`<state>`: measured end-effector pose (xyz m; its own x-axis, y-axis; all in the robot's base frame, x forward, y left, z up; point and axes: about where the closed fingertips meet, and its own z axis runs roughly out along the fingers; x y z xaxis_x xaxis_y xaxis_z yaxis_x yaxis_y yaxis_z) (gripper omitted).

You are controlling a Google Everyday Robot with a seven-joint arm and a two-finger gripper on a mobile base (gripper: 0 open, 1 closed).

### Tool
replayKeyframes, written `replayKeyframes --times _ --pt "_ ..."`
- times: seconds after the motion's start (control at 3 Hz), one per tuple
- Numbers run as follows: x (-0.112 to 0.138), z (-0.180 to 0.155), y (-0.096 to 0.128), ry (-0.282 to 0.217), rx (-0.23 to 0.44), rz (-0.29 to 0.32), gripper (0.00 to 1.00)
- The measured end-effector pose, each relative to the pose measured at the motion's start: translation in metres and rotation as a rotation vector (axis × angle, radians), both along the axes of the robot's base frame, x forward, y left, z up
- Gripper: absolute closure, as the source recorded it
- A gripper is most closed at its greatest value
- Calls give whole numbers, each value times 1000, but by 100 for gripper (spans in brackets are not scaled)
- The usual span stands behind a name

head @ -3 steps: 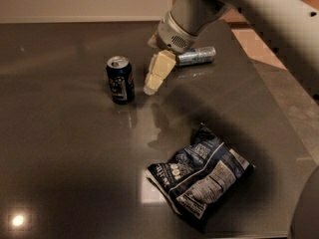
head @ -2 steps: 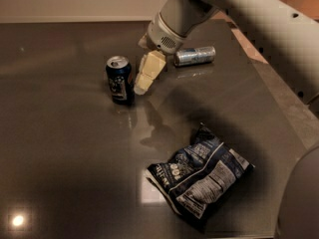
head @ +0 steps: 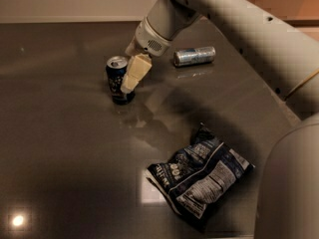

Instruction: Move pepsi can near blue chip bag

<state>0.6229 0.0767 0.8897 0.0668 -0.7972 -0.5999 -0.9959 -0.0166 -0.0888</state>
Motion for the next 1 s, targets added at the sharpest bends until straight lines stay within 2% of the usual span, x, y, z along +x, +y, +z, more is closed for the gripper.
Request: replayKeyframes --times 0.67,1.0 --pt "-2 1 6 23 32 20 64" --pt "-8 10 -8 34 46 19 86"
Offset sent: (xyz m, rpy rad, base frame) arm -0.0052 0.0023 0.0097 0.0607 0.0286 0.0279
